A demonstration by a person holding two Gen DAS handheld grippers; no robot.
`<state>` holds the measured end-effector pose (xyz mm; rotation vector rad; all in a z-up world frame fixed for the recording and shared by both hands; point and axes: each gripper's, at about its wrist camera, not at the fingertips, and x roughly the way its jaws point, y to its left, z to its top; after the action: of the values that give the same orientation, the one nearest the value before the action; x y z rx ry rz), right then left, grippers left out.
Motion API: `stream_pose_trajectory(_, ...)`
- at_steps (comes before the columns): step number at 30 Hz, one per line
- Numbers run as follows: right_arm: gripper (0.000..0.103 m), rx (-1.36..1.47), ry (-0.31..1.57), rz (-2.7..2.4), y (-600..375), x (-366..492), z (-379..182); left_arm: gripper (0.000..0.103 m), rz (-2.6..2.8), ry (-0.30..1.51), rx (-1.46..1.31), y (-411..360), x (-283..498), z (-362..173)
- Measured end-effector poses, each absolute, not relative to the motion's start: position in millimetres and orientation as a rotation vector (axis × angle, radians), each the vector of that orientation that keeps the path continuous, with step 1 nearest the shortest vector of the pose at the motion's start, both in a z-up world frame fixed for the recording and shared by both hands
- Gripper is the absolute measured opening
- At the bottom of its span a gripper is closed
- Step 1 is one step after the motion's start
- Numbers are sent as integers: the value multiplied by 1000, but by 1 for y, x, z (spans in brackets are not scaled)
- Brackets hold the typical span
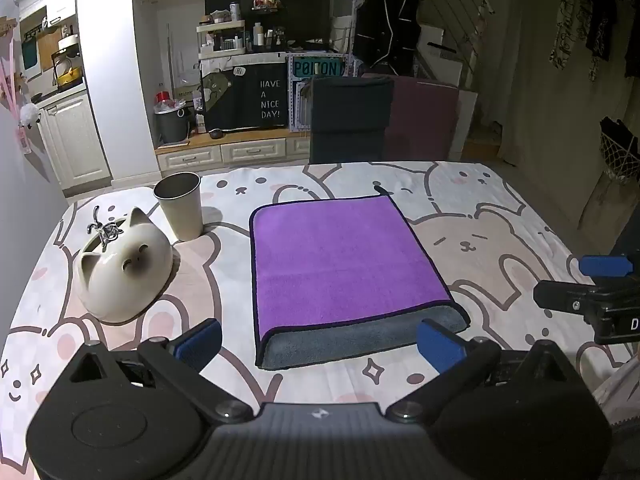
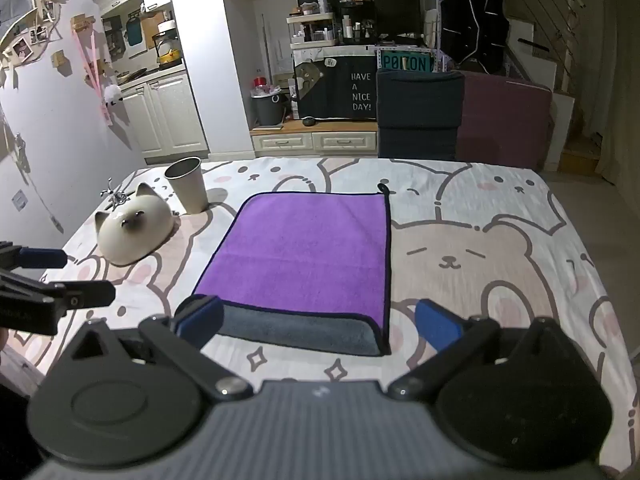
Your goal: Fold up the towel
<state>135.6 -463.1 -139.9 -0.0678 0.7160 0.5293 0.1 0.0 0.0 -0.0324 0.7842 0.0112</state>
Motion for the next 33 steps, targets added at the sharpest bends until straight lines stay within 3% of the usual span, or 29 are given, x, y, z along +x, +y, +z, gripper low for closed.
stream_pose_trajectory(33,102,-74,721,524,-463,136,-141,102,9,783,-34,0,0,0)
